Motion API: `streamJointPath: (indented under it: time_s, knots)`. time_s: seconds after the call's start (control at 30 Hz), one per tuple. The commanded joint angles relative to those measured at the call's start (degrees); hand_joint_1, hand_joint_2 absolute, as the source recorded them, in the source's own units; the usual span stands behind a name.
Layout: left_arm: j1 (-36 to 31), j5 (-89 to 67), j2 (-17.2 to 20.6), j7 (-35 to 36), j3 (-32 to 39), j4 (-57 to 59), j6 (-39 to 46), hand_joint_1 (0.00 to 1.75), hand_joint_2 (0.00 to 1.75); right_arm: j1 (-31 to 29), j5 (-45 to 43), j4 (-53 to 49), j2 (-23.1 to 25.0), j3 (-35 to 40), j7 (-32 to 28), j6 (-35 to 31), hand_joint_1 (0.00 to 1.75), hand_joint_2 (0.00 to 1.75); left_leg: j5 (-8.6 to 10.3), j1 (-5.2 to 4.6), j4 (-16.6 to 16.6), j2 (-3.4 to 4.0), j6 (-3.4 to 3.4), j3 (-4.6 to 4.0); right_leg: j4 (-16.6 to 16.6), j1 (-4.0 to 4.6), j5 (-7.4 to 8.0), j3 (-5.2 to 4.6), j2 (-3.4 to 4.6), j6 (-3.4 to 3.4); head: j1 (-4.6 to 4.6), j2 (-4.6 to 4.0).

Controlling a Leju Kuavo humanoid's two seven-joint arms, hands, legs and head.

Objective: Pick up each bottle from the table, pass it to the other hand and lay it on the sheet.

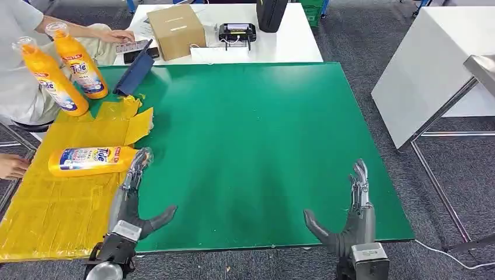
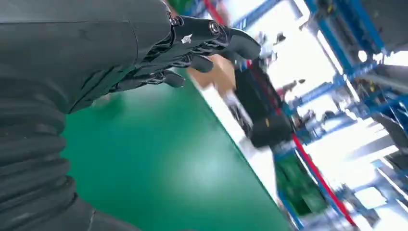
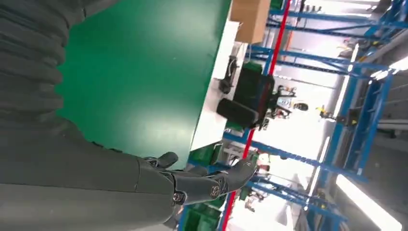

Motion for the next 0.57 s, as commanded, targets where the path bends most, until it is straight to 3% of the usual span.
streamJointPath:
  time_s: [0.03,0.17,0.57]
  knots:
    - [2.63,4.00,-1.07,1.73,-3.29,0.28,-3.91,0.00,1.75,2.59,-1.26,-0.70,0.04,-4.54,-0.27,0.36,0.00,1.75,-0.17,0.03,-0.02,-0.18,-0.04,0.34,-0.05,-0.02,-0.18,0.40,0.14,-0.05,0.02,0.00]
    - [2.44,8.89,-1.15,2.38,-4.53,1.92,-6.68,0.00,1.75,2.94,-1.96,-1.55,0.78,-5.01,-1.34,0.26,0.00,1.75,-0.13,0.02,-0.02,-0.14,-0.04,0.30,-0.04,-0.02,-0.14,0.35,0.15,-0.06,0.02,0.00]
    - [3.23,9.03,-1.13,1.62,-6.12,0.85,-4.56,0.00,1.75,3.92,-2.25,-2.63,0.19,-4.14,-2.47,1.45,0.00,1.75,-0.12,0.01,-0.01,-0.13,-0.05,0.25,-0.02,-0.02,-0.12,0.30,0.15,-0.06,0.00,0.00]
